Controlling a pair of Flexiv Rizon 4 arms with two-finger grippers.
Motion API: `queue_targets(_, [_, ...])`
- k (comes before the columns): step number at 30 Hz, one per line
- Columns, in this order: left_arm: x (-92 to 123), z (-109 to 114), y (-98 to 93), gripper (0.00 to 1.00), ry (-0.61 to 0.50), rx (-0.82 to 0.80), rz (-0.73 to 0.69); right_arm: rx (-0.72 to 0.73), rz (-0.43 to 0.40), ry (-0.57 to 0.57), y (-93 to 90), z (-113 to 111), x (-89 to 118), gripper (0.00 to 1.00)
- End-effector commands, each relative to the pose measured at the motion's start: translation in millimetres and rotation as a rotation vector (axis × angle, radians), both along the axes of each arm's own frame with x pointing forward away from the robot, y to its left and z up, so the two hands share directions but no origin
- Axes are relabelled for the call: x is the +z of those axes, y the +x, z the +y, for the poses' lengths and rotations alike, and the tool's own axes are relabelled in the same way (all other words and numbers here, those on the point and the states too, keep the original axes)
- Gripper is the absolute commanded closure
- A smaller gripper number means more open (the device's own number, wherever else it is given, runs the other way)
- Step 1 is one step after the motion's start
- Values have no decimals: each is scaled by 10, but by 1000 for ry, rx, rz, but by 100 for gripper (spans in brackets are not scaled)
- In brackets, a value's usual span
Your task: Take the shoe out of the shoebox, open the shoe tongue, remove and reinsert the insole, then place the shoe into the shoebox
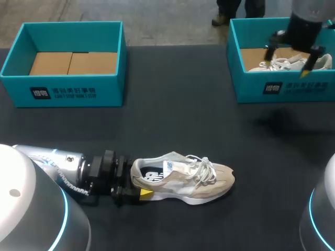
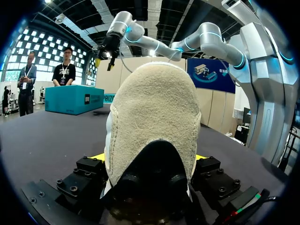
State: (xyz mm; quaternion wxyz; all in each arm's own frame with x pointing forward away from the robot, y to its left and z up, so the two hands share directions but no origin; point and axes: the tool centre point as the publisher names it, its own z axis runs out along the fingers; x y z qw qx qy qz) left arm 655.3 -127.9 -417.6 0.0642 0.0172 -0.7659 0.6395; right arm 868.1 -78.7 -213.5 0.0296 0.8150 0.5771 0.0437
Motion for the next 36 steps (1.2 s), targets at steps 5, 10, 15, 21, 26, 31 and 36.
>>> queue_targets(5, [-21,18,-11,100,1,-2,1,21,8,-32,-296,640,-125,0])
queue_targets(10, [-21,18,-11,100,1,-2,1,11,29,-29,-560,899,-150,0])
queue_targets(15, [-21,18,-11,100,1,-2,1,5,18,-40,-807,1142,-166,0])
queue_targets(21, [-21,18,-11,100,1,-2,1,-33,27,-5,-978,1288,-187,0])
queue_targets(26, [-21,18,-11,100,1,-2,1,-33,27,-5,-978,1288,-187,0])
queue_targets(31, [-21,18,-11,100,1,-2,1,-33,27,-5,-978,1288,-187,0])
queue_targets(36, [-21,18,-11,100,1,-2,1,-33,27,-5,-978,1288,-187,0])
